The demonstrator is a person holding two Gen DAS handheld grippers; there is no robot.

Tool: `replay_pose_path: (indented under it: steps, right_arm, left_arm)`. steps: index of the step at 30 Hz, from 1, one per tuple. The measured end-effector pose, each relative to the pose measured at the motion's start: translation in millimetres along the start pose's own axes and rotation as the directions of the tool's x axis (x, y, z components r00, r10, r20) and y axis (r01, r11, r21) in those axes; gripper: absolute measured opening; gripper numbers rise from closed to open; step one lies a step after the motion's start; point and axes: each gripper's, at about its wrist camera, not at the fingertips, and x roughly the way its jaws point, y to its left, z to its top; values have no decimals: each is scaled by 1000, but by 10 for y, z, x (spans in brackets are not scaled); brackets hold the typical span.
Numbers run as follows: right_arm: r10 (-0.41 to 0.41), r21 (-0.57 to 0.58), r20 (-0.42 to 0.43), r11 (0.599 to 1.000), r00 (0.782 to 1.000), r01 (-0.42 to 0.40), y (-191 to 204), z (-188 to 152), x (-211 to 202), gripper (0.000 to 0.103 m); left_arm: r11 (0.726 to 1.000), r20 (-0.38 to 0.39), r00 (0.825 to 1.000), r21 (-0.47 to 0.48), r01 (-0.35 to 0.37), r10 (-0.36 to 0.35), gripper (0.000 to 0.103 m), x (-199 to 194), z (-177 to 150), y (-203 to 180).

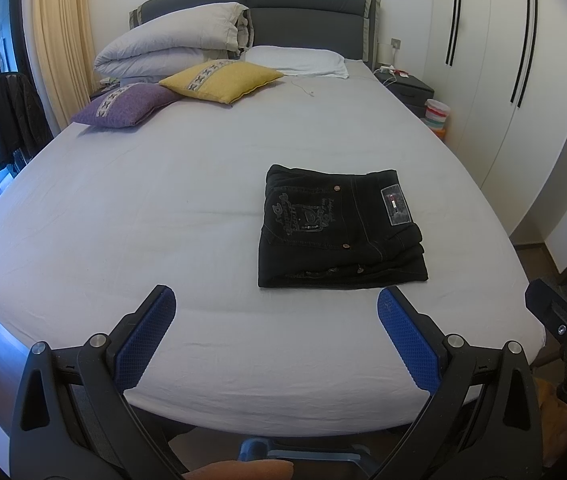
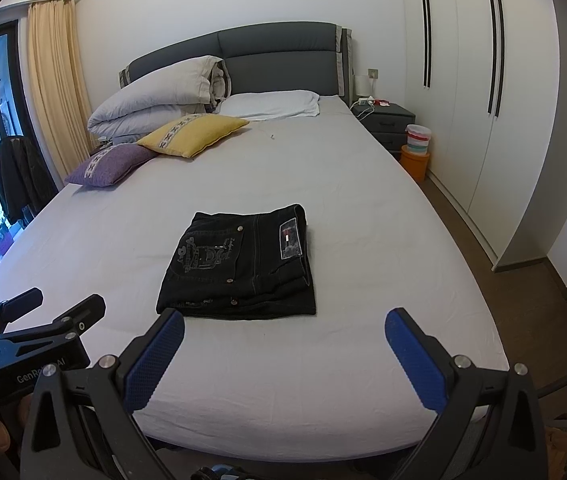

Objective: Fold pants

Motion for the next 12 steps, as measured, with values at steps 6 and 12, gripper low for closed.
replay_pose_path:
  steps: [6,12]
  right_arm:
    - [5,-3,-11,1000,1000,-5,-59,-29,9,103]
    - [5,-2,-21,1000,1000,-5,-113,-12,8,103]
  left_arm:
    - [1000,3,1000,-5,3,-3,103,22,-46,9]
    - [999,29,999,7,-44,44,103,13,-52,-2]
